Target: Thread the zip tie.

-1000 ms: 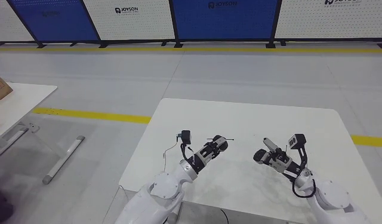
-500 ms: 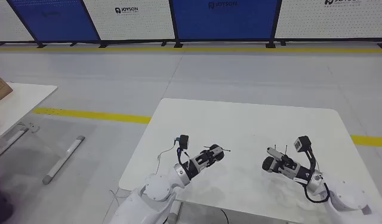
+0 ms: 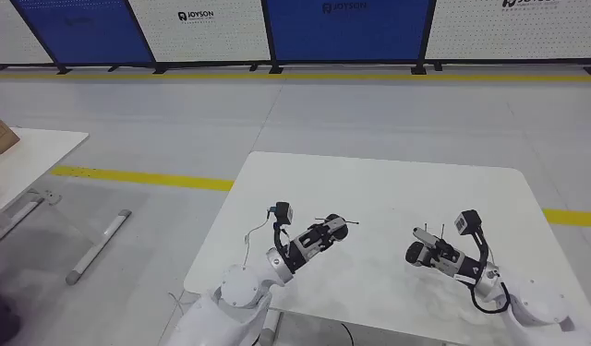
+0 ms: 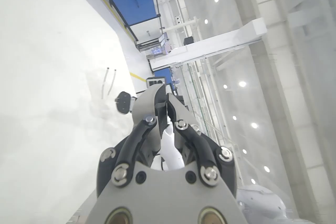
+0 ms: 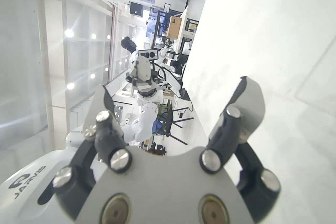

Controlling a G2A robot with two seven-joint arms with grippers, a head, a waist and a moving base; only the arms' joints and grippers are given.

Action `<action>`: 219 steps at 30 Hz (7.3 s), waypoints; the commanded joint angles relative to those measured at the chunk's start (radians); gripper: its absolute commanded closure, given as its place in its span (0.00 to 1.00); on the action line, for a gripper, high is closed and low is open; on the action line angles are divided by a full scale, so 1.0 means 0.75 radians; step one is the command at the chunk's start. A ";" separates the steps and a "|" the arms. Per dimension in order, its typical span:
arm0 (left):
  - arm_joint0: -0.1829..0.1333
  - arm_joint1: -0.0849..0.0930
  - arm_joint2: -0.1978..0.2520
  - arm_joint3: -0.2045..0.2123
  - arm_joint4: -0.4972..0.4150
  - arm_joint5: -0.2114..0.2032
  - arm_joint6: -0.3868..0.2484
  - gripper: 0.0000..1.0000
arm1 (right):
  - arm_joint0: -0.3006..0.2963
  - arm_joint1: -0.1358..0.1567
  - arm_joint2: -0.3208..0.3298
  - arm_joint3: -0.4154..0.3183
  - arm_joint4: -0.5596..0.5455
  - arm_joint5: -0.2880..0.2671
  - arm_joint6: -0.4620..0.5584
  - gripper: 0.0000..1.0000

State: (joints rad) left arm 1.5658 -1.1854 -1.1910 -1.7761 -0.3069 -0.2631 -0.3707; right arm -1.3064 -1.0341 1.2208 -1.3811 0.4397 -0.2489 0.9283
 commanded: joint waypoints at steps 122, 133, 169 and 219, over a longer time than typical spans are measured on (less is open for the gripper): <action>0.085 0.019 -0.009 -0.192 0.324 0.004 0.033 1.00 | 0.000 0.000 0.000 0.000 0.000 0.000 0.000 0.00; -0.011 0.001 0.097 0.044 0.415 -0.047 0.139 1.00 | 0.000 0.000 0.000 0.000 0.000 0.000 0.000 0.00; -0.027 -0.007 0.124 0.077 0.426 -0.058 0.208 1.00 | 0.052 0.076 0.231 -0.010 -0.040 -0.015 0.551 0.00; -0.027 -0.007 0.124 0.077 0.426 -0.058 0.208 1.00 | 0.621 0.061 -0.273 -0.144 -1.173 0.766 0.616 0.00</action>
State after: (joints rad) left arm 1.5457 -1.1909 -1.0977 -1.7183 0.0129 -0.3069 -0.2151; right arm -0.8368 -0.9887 1.0136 -1.4881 -0.4425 0.3301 1.3921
